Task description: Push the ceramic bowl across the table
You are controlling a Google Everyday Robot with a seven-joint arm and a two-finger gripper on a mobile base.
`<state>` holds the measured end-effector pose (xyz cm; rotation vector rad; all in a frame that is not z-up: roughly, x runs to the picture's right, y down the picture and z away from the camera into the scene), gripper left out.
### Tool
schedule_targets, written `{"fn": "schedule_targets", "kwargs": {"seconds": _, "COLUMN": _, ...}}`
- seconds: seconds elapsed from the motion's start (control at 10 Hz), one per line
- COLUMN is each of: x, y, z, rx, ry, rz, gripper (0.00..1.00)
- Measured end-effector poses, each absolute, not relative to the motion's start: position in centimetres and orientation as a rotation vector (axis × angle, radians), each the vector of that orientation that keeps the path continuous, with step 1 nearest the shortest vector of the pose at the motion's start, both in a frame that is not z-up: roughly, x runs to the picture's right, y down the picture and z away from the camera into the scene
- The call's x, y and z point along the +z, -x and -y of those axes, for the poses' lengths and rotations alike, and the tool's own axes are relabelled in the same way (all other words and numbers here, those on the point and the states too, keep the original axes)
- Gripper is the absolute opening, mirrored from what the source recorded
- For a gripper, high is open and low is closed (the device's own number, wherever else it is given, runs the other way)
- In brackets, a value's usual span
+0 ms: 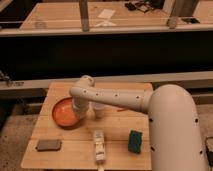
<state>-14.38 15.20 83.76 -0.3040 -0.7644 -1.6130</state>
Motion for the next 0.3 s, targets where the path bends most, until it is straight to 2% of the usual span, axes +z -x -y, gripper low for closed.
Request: {"fn": "schedule_targets", "kwargs": {"seconds": 0.3, "x": 83.68, "y": 13.81, "z": -15.16, "rx": -1.618, "ry": 0.301, "rz": 0.775, "gripper": 0.01}}
